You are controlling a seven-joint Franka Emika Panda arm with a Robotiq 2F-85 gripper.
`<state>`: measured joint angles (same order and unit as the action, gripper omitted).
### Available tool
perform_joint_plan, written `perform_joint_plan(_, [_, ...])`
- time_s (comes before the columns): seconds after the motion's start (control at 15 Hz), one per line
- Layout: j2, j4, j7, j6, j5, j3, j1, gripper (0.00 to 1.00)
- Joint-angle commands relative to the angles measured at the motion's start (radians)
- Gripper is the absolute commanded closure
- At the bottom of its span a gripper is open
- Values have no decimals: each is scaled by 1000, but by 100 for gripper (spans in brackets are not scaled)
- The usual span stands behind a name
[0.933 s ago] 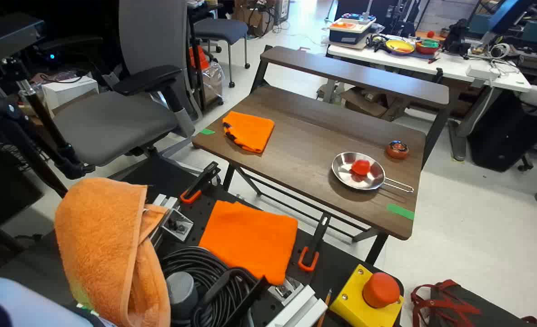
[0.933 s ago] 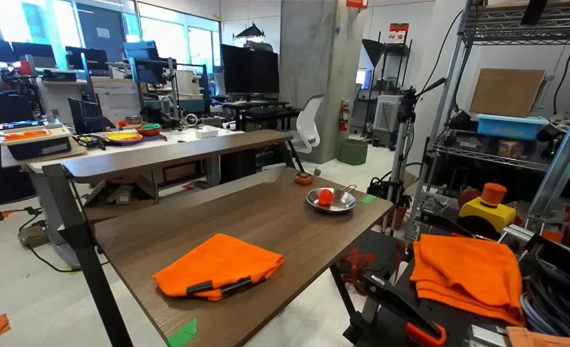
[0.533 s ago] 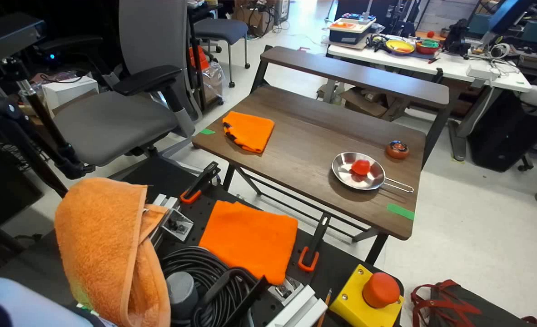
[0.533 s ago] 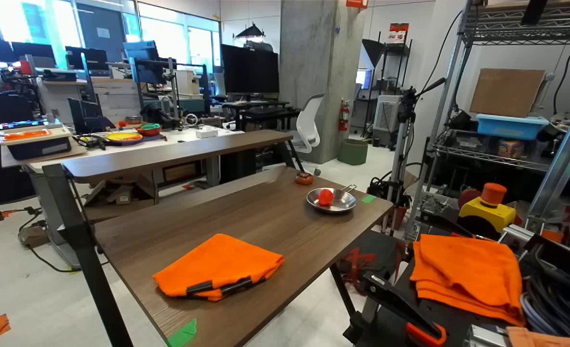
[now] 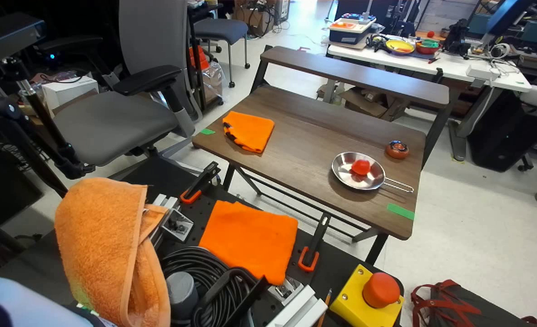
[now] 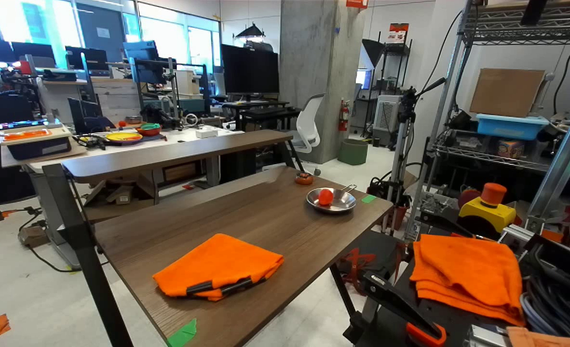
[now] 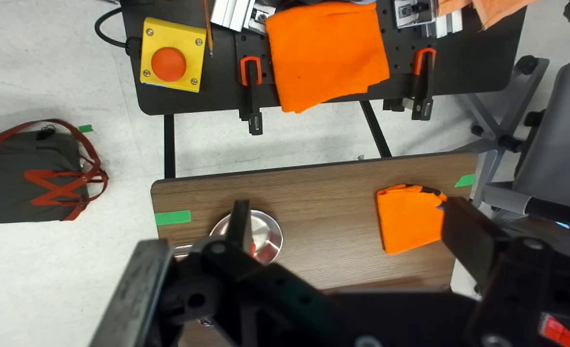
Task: Remove the red object from the pan
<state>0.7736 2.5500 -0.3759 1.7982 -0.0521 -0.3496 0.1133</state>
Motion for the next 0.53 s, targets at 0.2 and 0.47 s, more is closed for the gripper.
perform_joint_plan(0.2, [-273, -106, 84, 104, 49, 19, -10, 0])
perform_joint_plan(0.47, [-471, -182, 117, 195, 102, 37, -10, 0])
